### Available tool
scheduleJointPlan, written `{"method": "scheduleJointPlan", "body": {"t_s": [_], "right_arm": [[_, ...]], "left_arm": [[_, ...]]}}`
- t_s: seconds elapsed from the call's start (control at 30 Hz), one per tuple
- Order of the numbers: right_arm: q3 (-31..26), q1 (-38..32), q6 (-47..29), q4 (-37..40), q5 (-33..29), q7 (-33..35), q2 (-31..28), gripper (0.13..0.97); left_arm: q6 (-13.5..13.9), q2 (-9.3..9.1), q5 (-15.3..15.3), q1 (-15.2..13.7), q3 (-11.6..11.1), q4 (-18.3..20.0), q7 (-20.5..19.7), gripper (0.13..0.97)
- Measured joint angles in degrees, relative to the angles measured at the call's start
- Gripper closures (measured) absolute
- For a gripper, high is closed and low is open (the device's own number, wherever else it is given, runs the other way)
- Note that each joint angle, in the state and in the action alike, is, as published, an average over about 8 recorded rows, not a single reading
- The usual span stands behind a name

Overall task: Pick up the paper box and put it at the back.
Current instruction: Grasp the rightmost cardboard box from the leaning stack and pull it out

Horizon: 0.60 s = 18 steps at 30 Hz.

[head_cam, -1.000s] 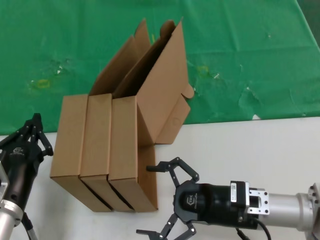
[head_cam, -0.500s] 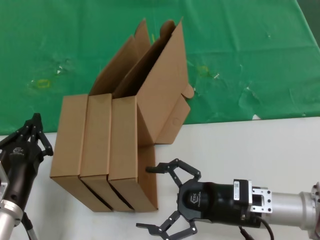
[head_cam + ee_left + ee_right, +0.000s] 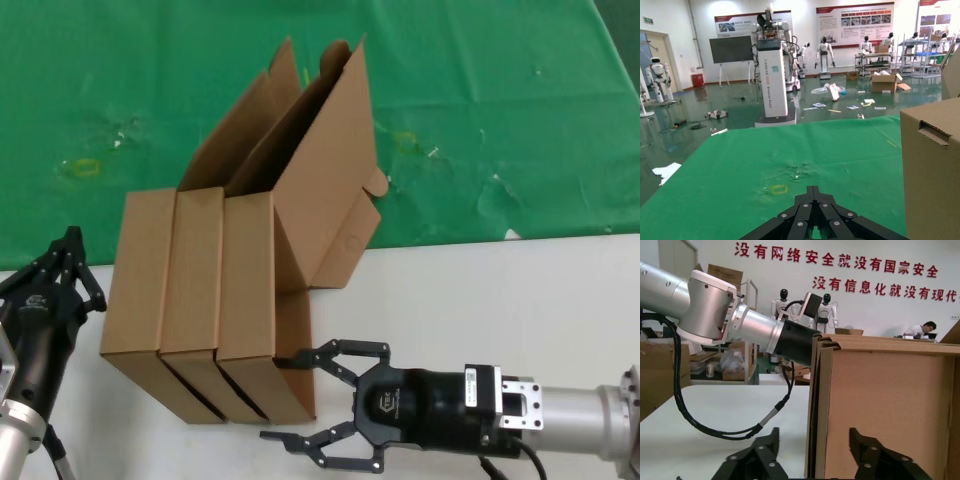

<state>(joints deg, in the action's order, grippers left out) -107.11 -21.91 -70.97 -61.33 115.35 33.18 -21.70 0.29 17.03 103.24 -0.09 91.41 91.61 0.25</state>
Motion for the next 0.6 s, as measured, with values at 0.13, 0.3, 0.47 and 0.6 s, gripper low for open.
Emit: {"method": "scheduleJointPlan", "body": {"t_s": [0.13, 0.3, 0.47, 0.6], "right_arm": [[0.26, -0.24, -0.29, 0.28, -0.26, 0.15, -0.03, 0.502], [0.59, -0.60, -0.72, 0.93, -0.53, 0.42, -0.16, 0.637], [0.78, -0.66, -1.02, 1.30, -0.81, 0.66, -0.22, 0.736], [0.82, -0.40, -1.15, 1.09, -0.97, 0.65, -0.22, 0.809]], "left_arm": [[0.00, 0.00, 0.00, 0.00, 0.00, 0.00, 0.00, 0.953], [0.00, 0.00, 0.00, 0.00, 0.00, 0.00, 0.00, 0.953], [0.00, 0.00, 0.00, 0.00, 0.00, 0.00, 0.00, 0.953], [0.00, 0.00, 0.00, 0.00, 0.00, 0.00, -0.01, 0.953]]}}
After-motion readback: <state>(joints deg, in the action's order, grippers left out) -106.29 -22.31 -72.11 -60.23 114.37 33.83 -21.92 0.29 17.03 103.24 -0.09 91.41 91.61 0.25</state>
